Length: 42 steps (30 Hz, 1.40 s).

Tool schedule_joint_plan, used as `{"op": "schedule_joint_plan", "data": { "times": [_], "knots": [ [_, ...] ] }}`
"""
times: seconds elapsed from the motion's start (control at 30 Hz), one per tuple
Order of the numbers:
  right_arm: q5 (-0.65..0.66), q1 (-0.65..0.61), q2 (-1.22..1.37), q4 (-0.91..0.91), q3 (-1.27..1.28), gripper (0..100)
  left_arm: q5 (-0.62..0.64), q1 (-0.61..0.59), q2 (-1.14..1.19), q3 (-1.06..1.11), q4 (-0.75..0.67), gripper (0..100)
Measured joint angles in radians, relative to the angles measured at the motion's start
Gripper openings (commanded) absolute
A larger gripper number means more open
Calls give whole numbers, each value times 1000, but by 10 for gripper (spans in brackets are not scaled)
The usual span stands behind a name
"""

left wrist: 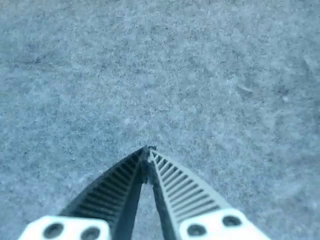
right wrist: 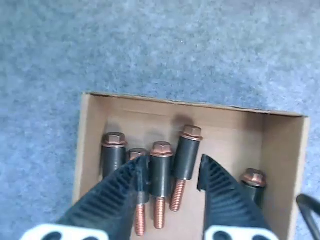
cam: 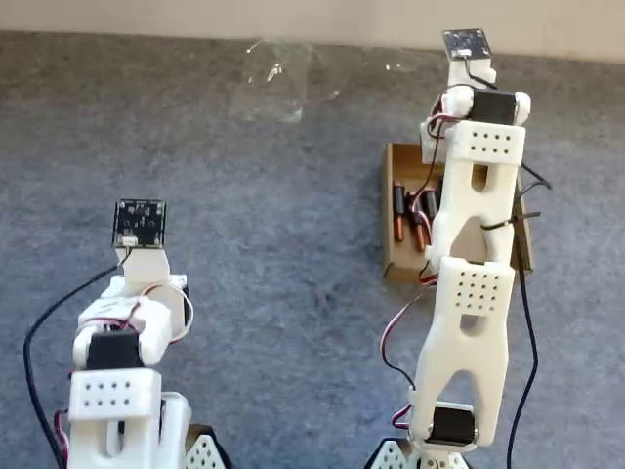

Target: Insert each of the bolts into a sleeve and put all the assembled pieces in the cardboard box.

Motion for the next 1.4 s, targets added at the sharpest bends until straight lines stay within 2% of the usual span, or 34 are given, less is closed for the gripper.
{"op": "schedule_joint_plan", "data": {
  "times": [0.27,0.47,0.77,0.9,1.13,1.4],
  "knots": [
    [-18,-26,-180,0,-2,141,0,0,-270,87,84,5],
    [-18,-35,-364,0,84,141,0,-2,-374,130,137,5],
    [-18,-54,-611,0,210,141,0,-2,-520,239,141,5],
    [-18,-54,-683,0,210,141,0,0,-529,265,141,5],
    [-18,-54,-798,0,210,141,0,80,-529,328,140,5],
    [-18,-55,-954,2,241,141,0,80,-529,362,133,5]
  ]
}}
